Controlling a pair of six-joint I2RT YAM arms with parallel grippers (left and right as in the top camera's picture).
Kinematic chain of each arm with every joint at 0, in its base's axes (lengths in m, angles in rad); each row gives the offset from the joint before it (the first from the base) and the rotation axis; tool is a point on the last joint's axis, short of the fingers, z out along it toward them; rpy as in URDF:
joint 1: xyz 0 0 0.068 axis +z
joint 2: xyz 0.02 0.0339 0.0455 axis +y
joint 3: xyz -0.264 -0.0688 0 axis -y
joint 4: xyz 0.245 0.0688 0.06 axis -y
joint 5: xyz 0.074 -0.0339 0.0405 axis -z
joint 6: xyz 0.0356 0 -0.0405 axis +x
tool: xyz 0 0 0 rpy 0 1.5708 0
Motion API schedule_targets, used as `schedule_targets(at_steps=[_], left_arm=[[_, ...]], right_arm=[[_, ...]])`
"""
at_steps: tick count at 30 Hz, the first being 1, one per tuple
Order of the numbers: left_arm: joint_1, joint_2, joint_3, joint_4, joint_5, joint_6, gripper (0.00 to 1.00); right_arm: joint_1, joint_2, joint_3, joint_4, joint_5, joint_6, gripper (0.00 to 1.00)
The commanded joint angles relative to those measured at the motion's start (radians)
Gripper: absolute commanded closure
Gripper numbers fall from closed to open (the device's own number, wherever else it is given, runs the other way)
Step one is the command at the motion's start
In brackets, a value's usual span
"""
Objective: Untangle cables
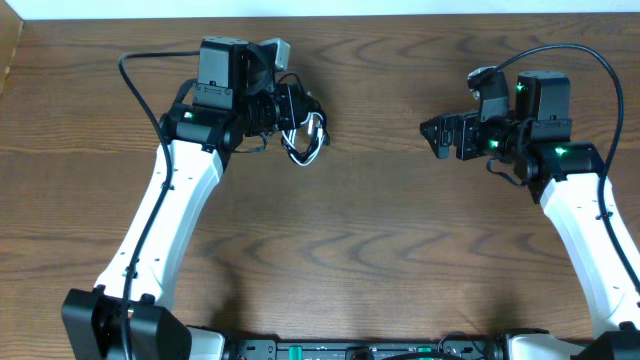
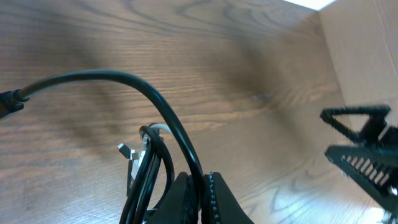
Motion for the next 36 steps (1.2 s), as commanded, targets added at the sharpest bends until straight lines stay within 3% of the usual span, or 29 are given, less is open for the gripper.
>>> schedule_targets(at_steps=[1, 10, 15, 22, 28, 30, 36], left_arm=[[0.002, -0.018, 0.019, 0.004, 0.060, 0.084, 0.93], [0.002, -0.018, 0.019, 0.005, 0.047, 0.094, 0.93], [0.002, -0.018, 0.019, -0.005, -0.148, -0.194, 0.93], [0.002, -0.018, 0.019, -0.019, -0.166, -0.244, 0.93], [0.001, -0.018, 0.019, -0.123, -0.393, -0.515, 0.93], [0.001, -0.018, 0.018, -0.139, -0.406, -0.564, 0.93], [0.000, -0.017, 0.006, -0.144, -0.406, -0.583, 0.93]], right_arm=[[0.005, 0.007, 0.006, -0.002, 0.000, 0.002, 0.01], [0.005, 0.007, 0.006, -0.002, 0.000, 0.002, 0.01], [0.005, 0.007, 0.006, -0.002, 0.000, 0.002, 0.01], [0.005, 0.007, 0.006, -0.002, 0.000, 0.002, 0.01], [0.005, 0.007, 0.006, -0.002, 0.000, 0.002, 0.01], [0.005, 0.007, 0.006, -0.002, 0.000, 0.002, 0.01], [0.005, 0.007, 0.006, -0.002, 0.000, 0.002, 0.01]])
